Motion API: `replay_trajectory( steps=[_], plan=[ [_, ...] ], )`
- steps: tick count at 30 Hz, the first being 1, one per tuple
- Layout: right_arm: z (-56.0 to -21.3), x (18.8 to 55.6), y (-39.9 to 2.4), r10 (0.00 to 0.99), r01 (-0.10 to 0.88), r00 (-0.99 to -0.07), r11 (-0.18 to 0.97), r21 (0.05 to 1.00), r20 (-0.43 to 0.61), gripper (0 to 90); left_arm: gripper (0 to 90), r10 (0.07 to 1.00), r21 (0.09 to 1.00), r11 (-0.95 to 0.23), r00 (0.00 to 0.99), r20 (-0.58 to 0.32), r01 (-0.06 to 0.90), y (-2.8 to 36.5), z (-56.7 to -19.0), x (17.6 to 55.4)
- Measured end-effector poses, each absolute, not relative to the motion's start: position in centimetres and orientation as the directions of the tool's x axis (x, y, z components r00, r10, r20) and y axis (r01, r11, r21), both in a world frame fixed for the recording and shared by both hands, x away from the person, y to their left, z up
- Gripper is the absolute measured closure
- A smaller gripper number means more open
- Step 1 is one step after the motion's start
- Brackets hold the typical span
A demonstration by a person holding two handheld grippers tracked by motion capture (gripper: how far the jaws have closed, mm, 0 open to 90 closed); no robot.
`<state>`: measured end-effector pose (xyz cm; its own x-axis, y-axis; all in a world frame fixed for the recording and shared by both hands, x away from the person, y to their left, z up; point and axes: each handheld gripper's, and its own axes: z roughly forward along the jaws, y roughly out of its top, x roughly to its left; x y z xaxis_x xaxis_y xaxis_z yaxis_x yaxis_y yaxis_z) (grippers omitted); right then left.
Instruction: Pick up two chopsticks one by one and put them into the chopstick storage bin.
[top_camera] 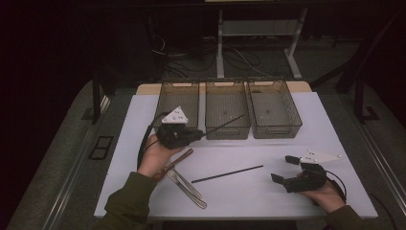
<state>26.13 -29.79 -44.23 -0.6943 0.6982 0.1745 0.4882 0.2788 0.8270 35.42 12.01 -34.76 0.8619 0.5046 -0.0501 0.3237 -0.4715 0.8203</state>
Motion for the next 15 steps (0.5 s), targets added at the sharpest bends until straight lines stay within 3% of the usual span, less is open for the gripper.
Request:
replay_trajectory(
  steps=[15],
  plan=[
    [-44.2,26.1,-29.9,0.699,0.486,-0.694,0.275,0.83,0.174,5.7,84.9,0.66,0.824,-0.401,0.75,-0.044,0.401,15.0,-32.7,41.1]
  ],
)
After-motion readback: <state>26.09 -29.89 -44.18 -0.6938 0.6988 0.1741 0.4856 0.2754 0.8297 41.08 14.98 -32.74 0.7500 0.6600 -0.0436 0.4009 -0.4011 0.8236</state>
